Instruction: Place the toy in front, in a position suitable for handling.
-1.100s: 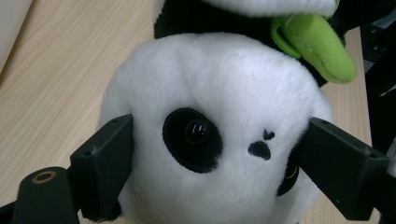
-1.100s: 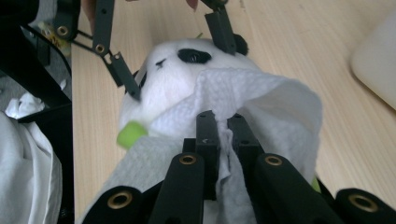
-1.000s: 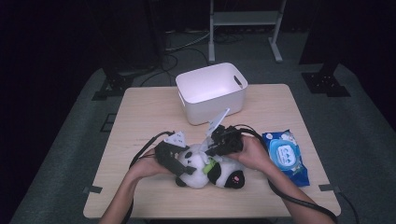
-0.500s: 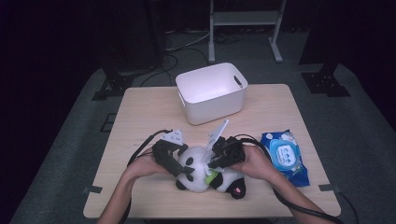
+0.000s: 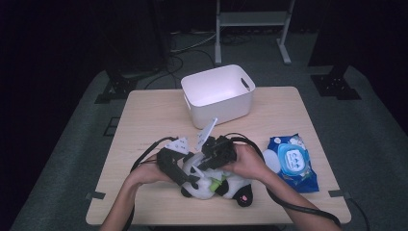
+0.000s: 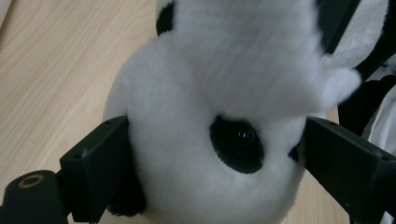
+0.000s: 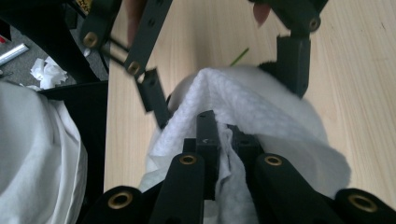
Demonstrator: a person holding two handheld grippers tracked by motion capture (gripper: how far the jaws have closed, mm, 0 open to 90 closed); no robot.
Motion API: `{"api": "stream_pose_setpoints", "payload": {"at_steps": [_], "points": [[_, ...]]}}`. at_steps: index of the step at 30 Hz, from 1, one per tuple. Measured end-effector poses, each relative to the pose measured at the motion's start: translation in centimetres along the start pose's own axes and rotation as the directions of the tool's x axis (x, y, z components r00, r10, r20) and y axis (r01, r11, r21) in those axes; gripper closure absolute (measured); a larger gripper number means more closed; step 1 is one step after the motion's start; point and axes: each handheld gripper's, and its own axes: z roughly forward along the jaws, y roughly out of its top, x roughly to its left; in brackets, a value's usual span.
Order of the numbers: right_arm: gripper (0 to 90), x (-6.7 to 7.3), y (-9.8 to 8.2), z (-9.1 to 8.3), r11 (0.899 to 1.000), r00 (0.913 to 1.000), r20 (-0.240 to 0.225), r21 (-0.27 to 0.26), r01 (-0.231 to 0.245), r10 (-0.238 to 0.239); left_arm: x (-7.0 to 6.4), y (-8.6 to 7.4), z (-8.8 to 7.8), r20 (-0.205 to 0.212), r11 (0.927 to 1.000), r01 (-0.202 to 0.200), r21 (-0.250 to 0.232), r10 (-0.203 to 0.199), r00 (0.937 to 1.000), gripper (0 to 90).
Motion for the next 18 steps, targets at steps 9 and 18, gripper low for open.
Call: {"api": "stream_pose_setpoints", "payload": {"at_steps": [9,18], "points": [[84.5,-0.9,0.9,0.6,1.000,0.9992,0.040,0.023,-0.003,0.002,-0.2,-0.5,0.2,0.000,0.9998,-0.010,0.018,0.010,0.9999,9.5],[84.5,-3.4,-3.2,-2.7,0.991,0.9874,0.087,0.008,-0.134,0.132,-0.2,-0.4,0.4,0.000,0.9995,-0.013,0.029,0.013,0.9999,9.5]]}}
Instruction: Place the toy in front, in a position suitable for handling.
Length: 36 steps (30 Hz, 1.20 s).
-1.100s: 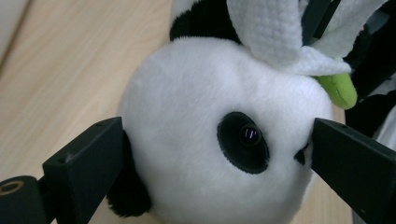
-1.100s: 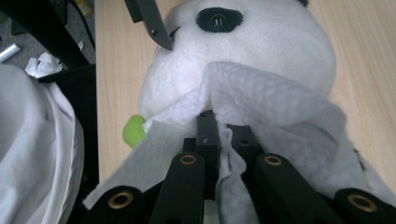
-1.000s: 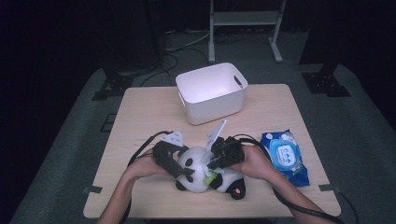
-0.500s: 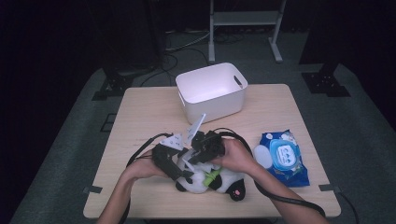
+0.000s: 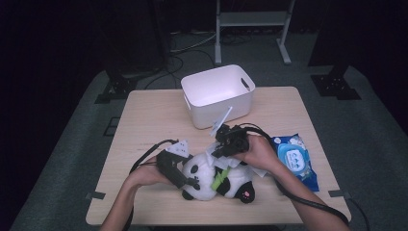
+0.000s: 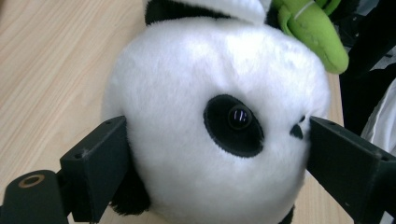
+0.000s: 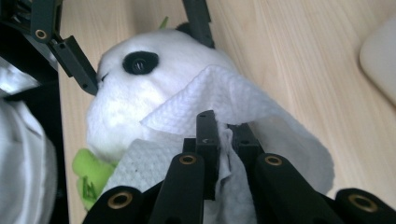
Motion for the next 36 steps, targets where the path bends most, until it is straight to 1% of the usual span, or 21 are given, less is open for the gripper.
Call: {"api": "stream_pose_setpoints", "payload": {"at_steps": [1,2,4,7,10,13,15,17,20,21,22,23,24,26,27,29,30,31,32,34,36], "points": [[84.5,-0.2,-0.3,0.0,1.000,0.9998,-0.012,-0.001,-0.014,0.014,0.0,0.1,0.1,0.003,1.0000,-0.001,0.003,0.001,1.0000,9.4],[84.5,-0.2,-0.5,0.0,1.000,0.9997,-0.019,0.001,-0.016,0.016,0.0,0.2,0.1,0.003,1.0000,0.005,0.002,-0.005,1.0000,9.4],[84.5,0.0,-0.6,0.2,1.000,0.9997,-0.025,-0.004,-0.003,0.003,0.1,0.4,0.0,0.003,0.9999,0.012,0.008,-0.012,0.9999,8.3],[84.5,0.7,-0.6,0.3,1.000,0.9993,-0.033,0.006,0.015,-0.015,0.2,0.5,-0.4,0.022,0.9990,0.039,-0.020,-0.038,0.9990,7.4],[84.5,1.3,-0.8,0.3,1.000,0.9990,-0.040,-0.001,0.022,-0.022,0.3,0.7,-0.8,0.038,0.9970,0.054,-0.055,-0.052,0.9979,7.3],[84.5,1.8,-1.1,0.2,0.999,0.9982,-0.050,-0.016,0.033,-0.034,0.5,1.0,-1.0,0.027,0.9948,0.068,-0.076,-0.066,0.9975,7.2],[84.5,2.3,-1.3,0.1,0.999,0.9972,-0.059,-0.023,0.045,-0.046,0.5,1.2,-0.8,0.017,0.9959,0.074,-0.052,-0.074,0.9971,3.9],[84.5,2.8,-1.5,0.1,0.998,0.9966,-0.059,-0.022,0.057,-0.058,0.7,1.2,-0.4,0.024,0.9958,0.087,-0.030,-0.086,0.9960,2.1],[84.5,3.4,-1.6,0.0,0.997,0.9947,-0.073,-0.016,0.071,-0.072,0.9,1.0,0.3,0.084,0.9929,0.119,-0.008,-0.118,0.9895,0.9],[84.6,3.5,-1.6,0.1,0.997,0.9939,-0.082,-0.013,0.073,-0.074,1.0,0.9,0.6,0.109,0.9911,0.133,0.002,-0.132,0.9852,0.9],[84.6,3.6,-1.6,0.1,0.997,0.9929,-0.090,-0.008,0.078,-0.078,1.0,0.9,0.8,0.137,0.9906,0.137,0.010,-0.137,0.9812,1.2],[84.5,3.7,-1.5,0.2,0.997,0.9920,-0.096,-0.003,0.082,-0.082,1.1,0.8,1.0,0.158,0.9909,0.134,0.009,-0.134,0.9783,3.7],[84.5,3.9,-1.4,0.2,0.996,0.9914,-0.101,0.003,0.084,-0.083,1.1,0.7,1.1,0.166,0.9917,0.129,0.004,-0.128,0.9779,5.7],[84.5,4.0,-1.0,0.1,0.995,0.9914,-0.087,0.002,0.098,-0.098,1.3,0.5,0.9,0.170,0.9918,0.127,-0.010,-0.124,0.9776,15.0],[84.5,4.0,-0.8,0.0,0.995,0.9920,-0.080,-0.007,0.098,-0.098,1.3,0.5,0.7,0.166,0.9941,0.107,-0.017,-0.103,0.9808,20.9],[84.5,3.7,-0.1,0.0,0.995,0.9923,-0.071,-0.024,0.100,-0.102,0.9,0.6,0.5,0.145,0.9971,0.067,-0.036,-0.061,0.9875,28.4],[84.5,3.5,0.2,0.0,0.995,0.9924,-0.070,-0.031,0.099,-0.101,0.7,0.8,0.4,0.125,0.9983,0.044,-0.039,-0.038,0.9914,31.1],[84.5,3.3,0.6,0.1,0.995,0.9928,-0.068,-0.037,0.096,-0.098,0.6,0.9,0.3,0.110,0.9986,0.033,-0.042,-0.028,0.9936,32.8],[84.5,3.1,0.8,0.2,0.994,0.9926,-0.067,-0.039,0.099,-0.101,0.4,1.1,0.2,0.088,0.9992,0.012,-0.039,-0.008,0.9960,34.1],[84.5,2.9,1.2,0.0,0.995,0.9940,-0.059,-0.045,0.090,-0.092,0.1,1.4,0.0,0.044,0.9981,-0.043,-0.045,0.045,0.9980,34.6],[84.5,2.4,1.3,-0.5,0.994,0.9954,-0.036,-0.063,0.086,-0.089,-0.1,1.6,-0.2,-0.018,0.9952,-0.086,-0.046,0.085,0.9962,34.5]]}}
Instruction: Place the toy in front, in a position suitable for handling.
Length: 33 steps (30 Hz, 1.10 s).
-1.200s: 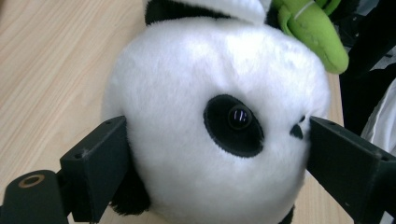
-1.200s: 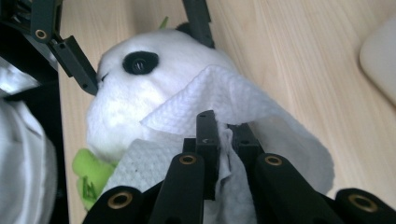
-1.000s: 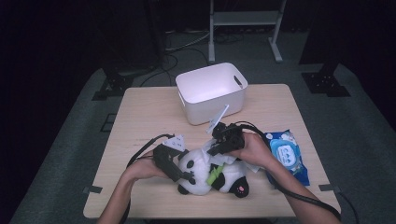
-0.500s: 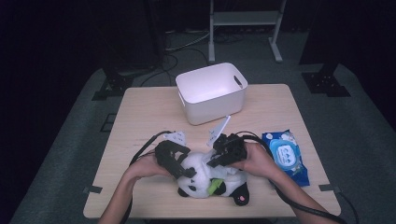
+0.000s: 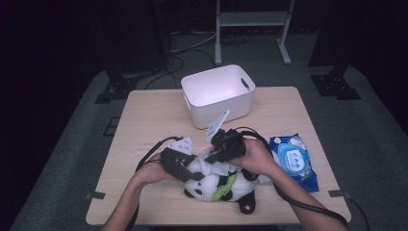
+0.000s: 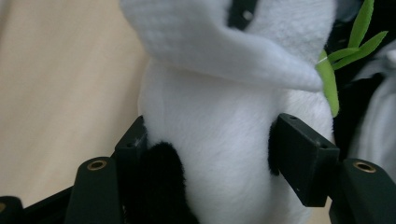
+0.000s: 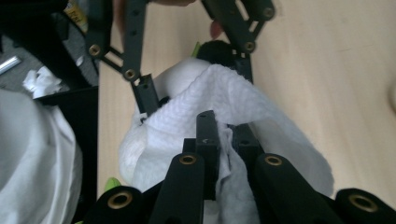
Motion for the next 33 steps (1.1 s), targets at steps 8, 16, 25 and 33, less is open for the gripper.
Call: {"api": "stream_pose_setpoints", "payload": {"at_steps": [8,16,25,33], "points": [[84.5,-2.4,-3.8,-2.2,0.993,0.9925,0.045,-0.023,-0.113,0.114,-0.3,0.0,-0.5,-0.085,0.9960,-0.090,-0.001,0.089,0.9924,33.8],[84.6,-2.1,-6.5,-4.0,0.986,0.9873,0.035,-0.067,-0.152,0.155,-0.1,-0.4,-0.5,-0.050,0.9986,-0.043,-0.032,0.041,0.9979,27.4],[84.8,-1.6,-7.5,-3.6,0.985,0.9865,0.027,-0.064,-0.160,0.162,0.8,-1.9,-0.9,0.049,0.9912,0.115,-0.067,-0.111,0.9926,9.2],[84.7,-1.7,-7.7,-3.4,0.985,0.9862,0.026,-0.059,-0.162,0.163,1.7,-3.1,-0.3,0.110,0.9834,0.152,-0.099,-0.141,0.9840,15.6]]}}
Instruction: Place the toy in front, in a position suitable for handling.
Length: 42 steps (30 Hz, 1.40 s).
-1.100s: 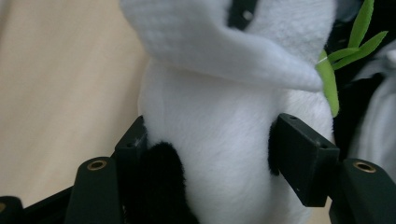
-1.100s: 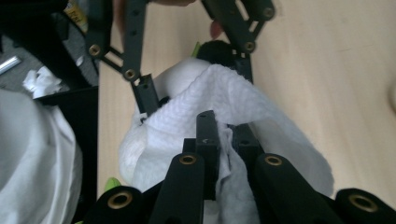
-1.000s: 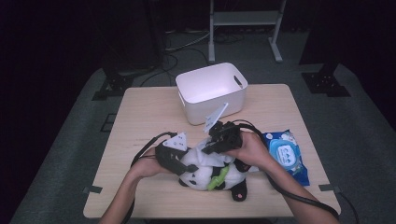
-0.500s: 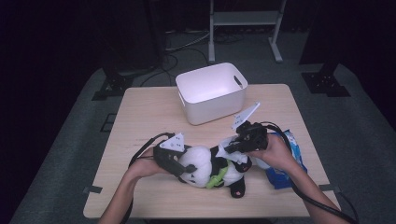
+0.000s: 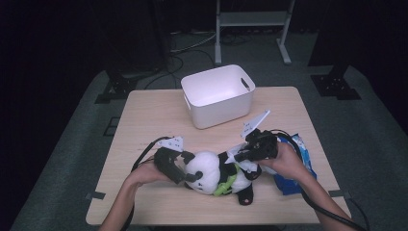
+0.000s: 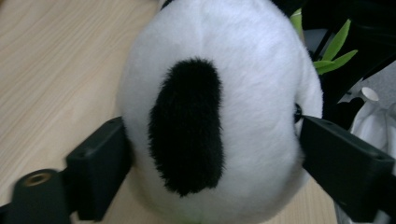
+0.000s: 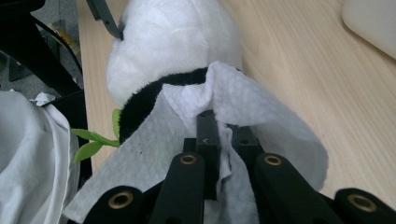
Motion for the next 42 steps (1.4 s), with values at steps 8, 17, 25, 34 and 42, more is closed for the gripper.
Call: {"api": "stream_pose_setpoints", "payload": {"at_steps": [8,17,25,34,42], "points": [[84.8,0.5,2.3,0.7,0.999,0.9988,-0.021,0.006,0.044,-0.044,-0.4,1.2,-0.6,-0.042,0.9985,-0.054,0.005,0.054,0.9977,36.5],[84.8,1.1,4.6,1.5,0.994,0.9950,-0.007,-0.036,0.099,-0.099,-0.9,4.1,-2.9,-0.109,0.9907,-0.106,0.085,0.115,0.9873,39.8],[84.8,0.7,4.4,1.1,0.994,0.9956,-0.004,-0.053,0.093,-0.094,-1.1,6.0,-3.3,-0.120,0.9797,-0.121,0.160,0.141,0.9826,40.1],[85.0,0.2,1.8,0.8,0.998,0.9982,0.008,-0.034,0.060,-0.059,-1.1,6.4,-2.4,-0.091,0.9873,-0.112,0.113,0.122,0.9883,32.3],[85.1,0.1,0.7,0.3,0.998,0.9989,0.021,-0.038,0.043,-0.042,-0.7,6.0,-2.4,-0.068,0.9987,-0.050,0.014,0.051,0.9964,18.5]]}}
